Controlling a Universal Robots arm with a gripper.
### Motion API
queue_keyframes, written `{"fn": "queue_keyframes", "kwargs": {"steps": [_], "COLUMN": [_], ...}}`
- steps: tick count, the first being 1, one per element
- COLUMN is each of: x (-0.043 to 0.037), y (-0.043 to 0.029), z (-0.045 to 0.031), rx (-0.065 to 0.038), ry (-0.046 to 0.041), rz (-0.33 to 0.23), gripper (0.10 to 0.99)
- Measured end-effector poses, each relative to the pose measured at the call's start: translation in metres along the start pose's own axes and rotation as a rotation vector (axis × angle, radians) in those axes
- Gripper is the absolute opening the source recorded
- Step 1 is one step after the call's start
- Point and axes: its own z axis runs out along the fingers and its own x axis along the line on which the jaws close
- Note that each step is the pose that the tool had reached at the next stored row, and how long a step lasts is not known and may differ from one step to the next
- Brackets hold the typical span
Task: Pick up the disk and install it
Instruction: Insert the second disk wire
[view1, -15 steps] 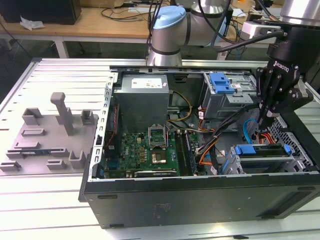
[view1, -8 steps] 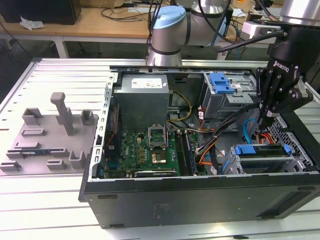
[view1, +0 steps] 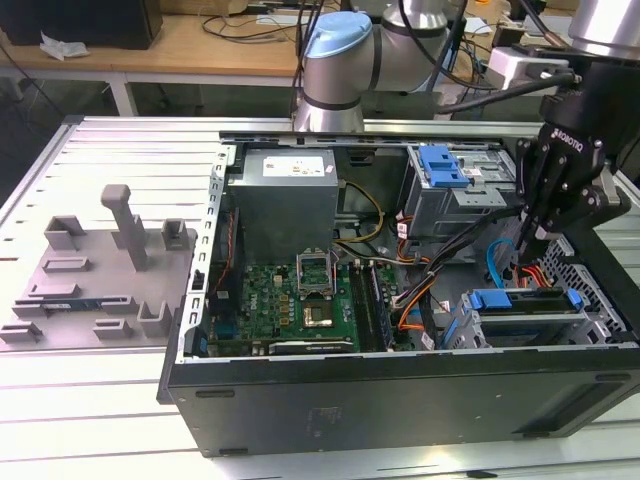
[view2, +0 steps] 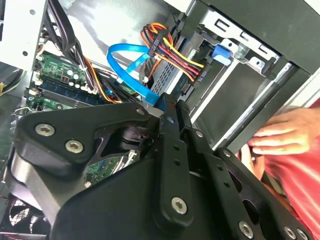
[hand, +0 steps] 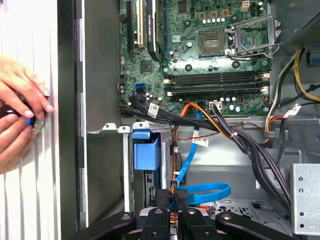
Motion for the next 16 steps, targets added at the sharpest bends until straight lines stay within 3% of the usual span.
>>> {"fn": "queue_keyframes", "kwargs": {"steps": [2,11,12,16], "x": [0.0043,0.0205,0.0223,0.0273], "y": [-0.0001,-0.0007,-0.0008,-0.001], "z": [0.0009,0.0038,0.0041,0.0051], "rx": [0.0,0.008,0.01,0.014], "ry": [-0.0226,-0.082,-0.0923,-0.1162], "rz": [0.0,-0.002,-0.003,-0.004], "gripper": [0.161,0.161,0.161,0.161]}}
